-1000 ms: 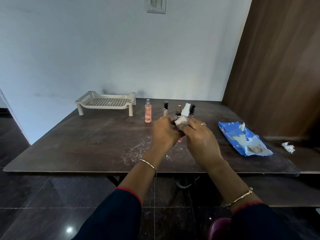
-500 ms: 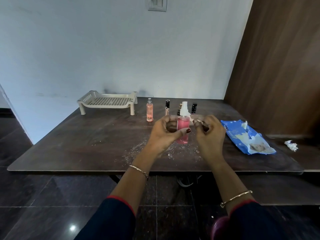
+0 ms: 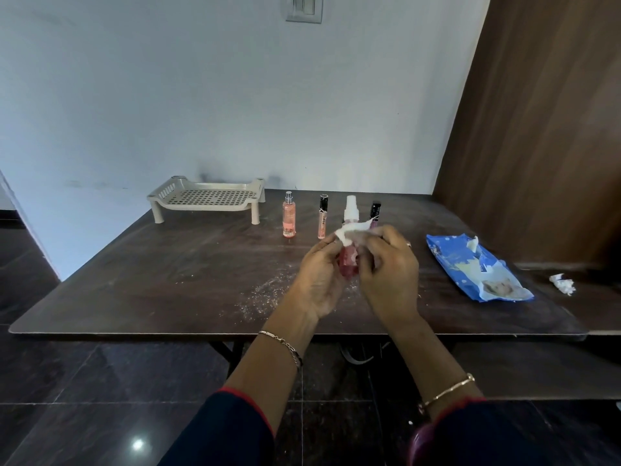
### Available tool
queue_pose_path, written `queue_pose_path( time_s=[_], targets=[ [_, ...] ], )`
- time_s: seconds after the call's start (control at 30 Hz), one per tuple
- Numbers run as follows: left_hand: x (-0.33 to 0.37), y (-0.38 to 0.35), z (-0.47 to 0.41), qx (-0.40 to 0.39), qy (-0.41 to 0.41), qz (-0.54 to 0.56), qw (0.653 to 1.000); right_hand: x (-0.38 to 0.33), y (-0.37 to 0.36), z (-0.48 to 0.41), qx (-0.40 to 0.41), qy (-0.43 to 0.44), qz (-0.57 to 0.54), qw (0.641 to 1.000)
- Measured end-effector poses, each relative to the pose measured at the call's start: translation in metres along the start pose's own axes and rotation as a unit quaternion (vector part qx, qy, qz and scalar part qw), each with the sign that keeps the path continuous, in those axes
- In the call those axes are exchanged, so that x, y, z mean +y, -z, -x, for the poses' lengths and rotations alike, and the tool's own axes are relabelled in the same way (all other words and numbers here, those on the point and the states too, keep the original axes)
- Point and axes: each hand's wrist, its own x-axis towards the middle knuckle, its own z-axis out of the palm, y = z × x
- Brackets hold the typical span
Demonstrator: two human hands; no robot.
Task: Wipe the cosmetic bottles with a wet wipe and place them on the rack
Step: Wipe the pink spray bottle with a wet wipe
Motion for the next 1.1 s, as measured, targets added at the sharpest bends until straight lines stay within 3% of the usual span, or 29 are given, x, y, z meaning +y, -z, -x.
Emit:
queue_pose_path(
  time_s=[0.17,0.37,0.57,0.73,0.9,1.1],
  targets=[
    [-0.004,-0.001,-0.004,0.036,0.026,0.069,0.997,-0.008,-0.005,-0.005,-0.038,-0.004,-0.017,0.999],
    [-0.006,0.012,-0.008,0.086,0.031,0.062,0.994,-0.009,0.003,0.026,-0.064,-0.002,-0.012,0.998],
    [-0.009,0.006,-0.005,0.033,0.027,0.092,0.995,-0.007,-0.002,-0.018,-0.03,-0.038,-0.003,0.999],
    [-0.008,0.008,-0.009,0.064,0.039,0.148,0.986,-0.003,-0.004,0.001,-0.041,-0.016,-0.018,0.999],
    [-0.01,0.015,-0.012,0.104,0.04,0.095,0.989,-0.004,0.002,0.038,-0.067,-0.002,-0.048,0.997],
    [-0.014,0.022,-0.013,0.064,0.07,0.16,0.982,-0.003,-0.008,-0.001,-0.061,-0.027,-0.049,0.997]
  ],
)
